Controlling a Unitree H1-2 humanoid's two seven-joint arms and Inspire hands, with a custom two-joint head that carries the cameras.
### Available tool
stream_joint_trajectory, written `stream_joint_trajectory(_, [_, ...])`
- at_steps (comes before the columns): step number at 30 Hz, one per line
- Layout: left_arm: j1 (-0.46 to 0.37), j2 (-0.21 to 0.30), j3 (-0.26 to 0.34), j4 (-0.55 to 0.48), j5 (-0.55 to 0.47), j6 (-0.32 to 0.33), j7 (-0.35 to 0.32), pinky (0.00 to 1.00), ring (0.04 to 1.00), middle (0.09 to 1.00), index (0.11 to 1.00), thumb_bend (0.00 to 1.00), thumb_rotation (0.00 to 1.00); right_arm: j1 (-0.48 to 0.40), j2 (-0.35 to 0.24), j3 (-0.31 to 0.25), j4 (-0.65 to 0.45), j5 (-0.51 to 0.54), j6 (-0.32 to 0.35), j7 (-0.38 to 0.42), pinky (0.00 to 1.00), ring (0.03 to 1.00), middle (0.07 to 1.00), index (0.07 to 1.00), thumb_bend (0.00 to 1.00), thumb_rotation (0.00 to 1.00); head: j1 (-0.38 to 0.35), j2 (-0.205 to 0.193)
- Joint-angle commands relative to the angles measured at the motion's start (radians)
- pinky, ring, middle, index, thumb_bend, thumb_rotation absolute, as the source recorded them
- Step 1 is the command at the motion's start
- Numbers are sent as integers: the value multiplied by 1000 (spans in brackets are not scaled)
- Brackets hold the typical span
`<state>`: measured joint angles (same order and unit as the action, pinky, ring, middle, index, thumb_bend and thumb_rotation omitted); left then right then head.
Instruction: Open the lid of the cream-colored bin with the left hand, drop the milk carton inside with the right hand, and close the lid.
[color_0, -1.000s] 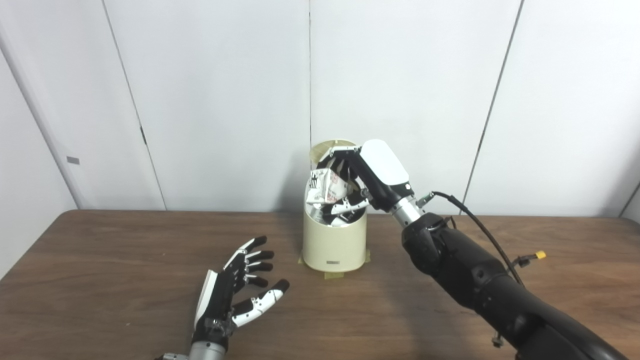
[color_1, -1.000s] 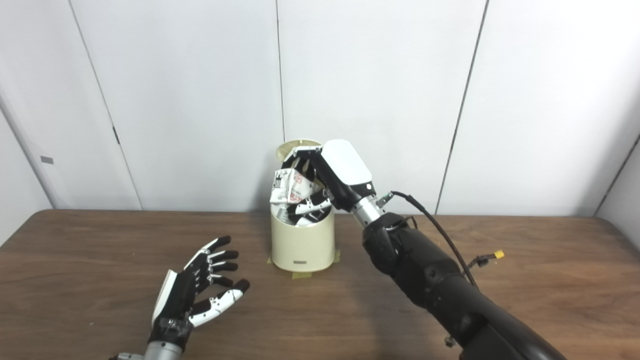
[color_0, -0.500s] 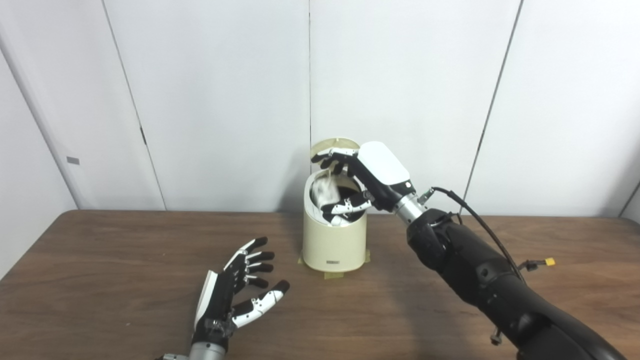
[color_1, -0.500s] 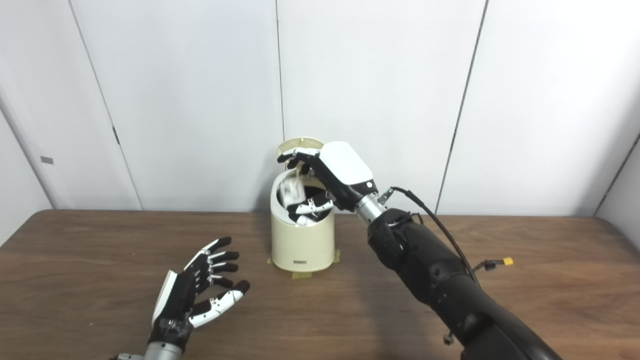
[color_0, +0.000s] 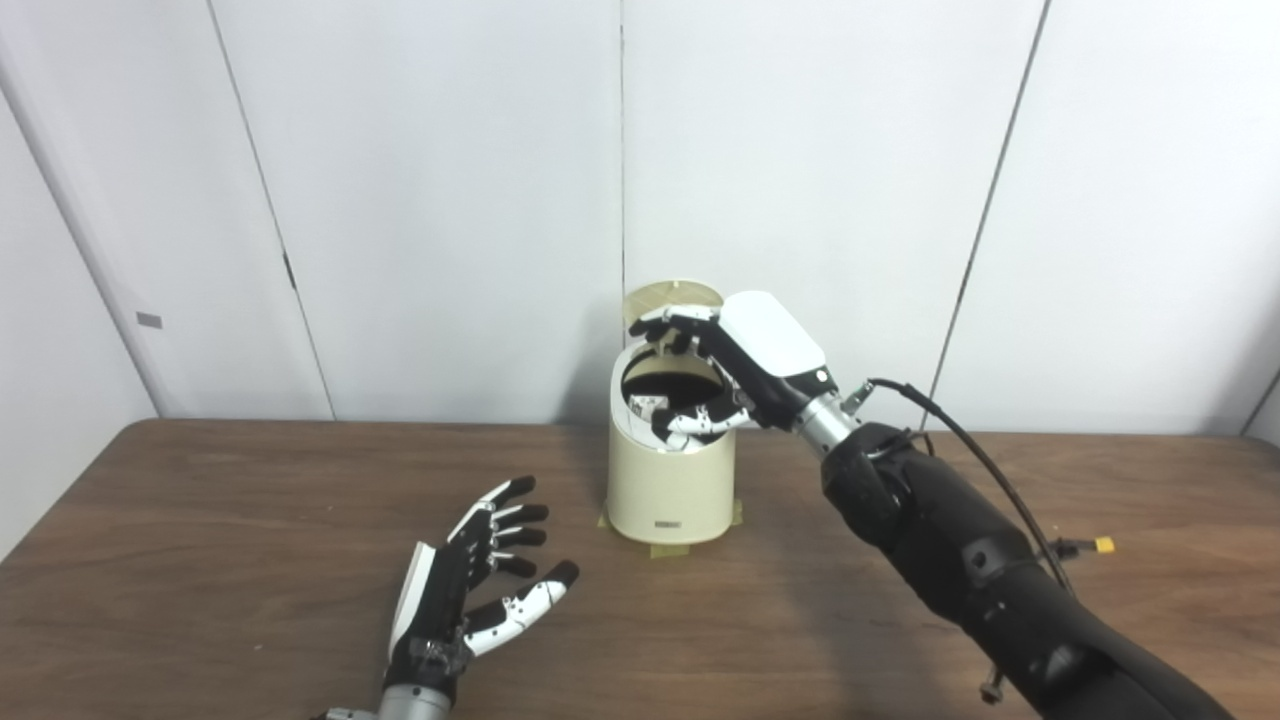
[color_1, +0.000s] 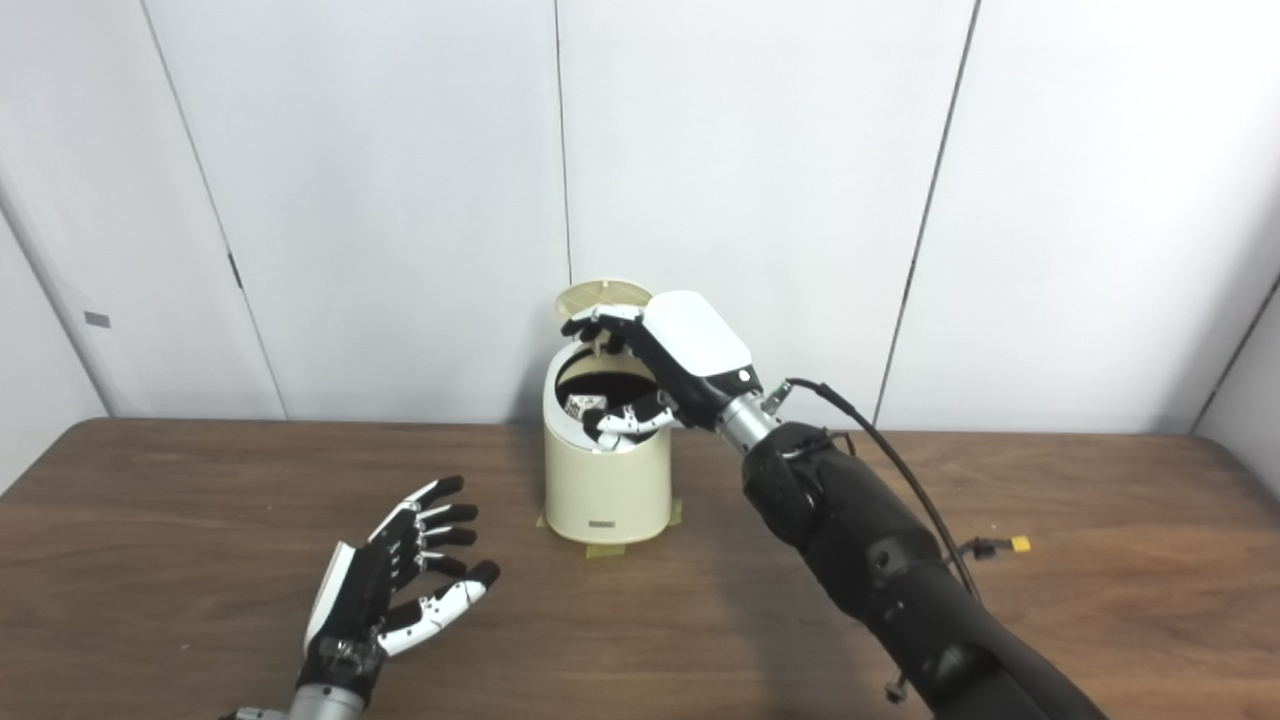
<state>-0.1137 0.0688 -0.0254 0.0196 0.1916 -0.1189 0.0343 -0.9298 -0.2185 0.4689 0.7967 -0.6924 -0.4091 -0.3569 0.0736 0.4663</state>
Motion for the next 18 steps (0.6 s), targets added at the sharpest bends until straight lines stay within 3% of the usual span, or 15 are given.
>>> stream_joint_trajectory(1, [-5, 11, 3, -13, 2, -22, 5, 603, 715, 765, 852, 647, 185, -31, -22, -34, -43, 2, -33, -50, 473, 565, 667, 710, 867, 200, 1, 0])
stream_joint_trajectory(7, [-6, 16, 4, -7, 1, -26, 4, 590, 710, 763, 852, 645, 185, 40, -31, -79, -175, -13, -59, -152, 363, 452, 567, 636, 827, 150, -7, 0])
stream_joint_trajectory(10, [-7, 19, 4, -5, 4, -26, 4, 589, 708, 764, 852, 650, 197, 84, -53, -75, -255, 10, -61, -209, 311, 410, 537, 622, 770, 131, -8, -1])
stream_joint_trajectory(14, [-10, 22, 4, 0, 3, -27, 2, 585, 703, 764, 852, 648, 197, 160, -83, -73, -359, 53, -61, -290, 317, 410, 532, 626, 725, 152, -16, -2])
stream_joint_trajectory(18, [-15, 27, 4, 8, 2, -34, 2, 584, 704, 765, 849, 638, 186, 288, -80, -110, -445, 134, -60, -301, 314, 419, 577, 674, 730, 206, -14, -2])
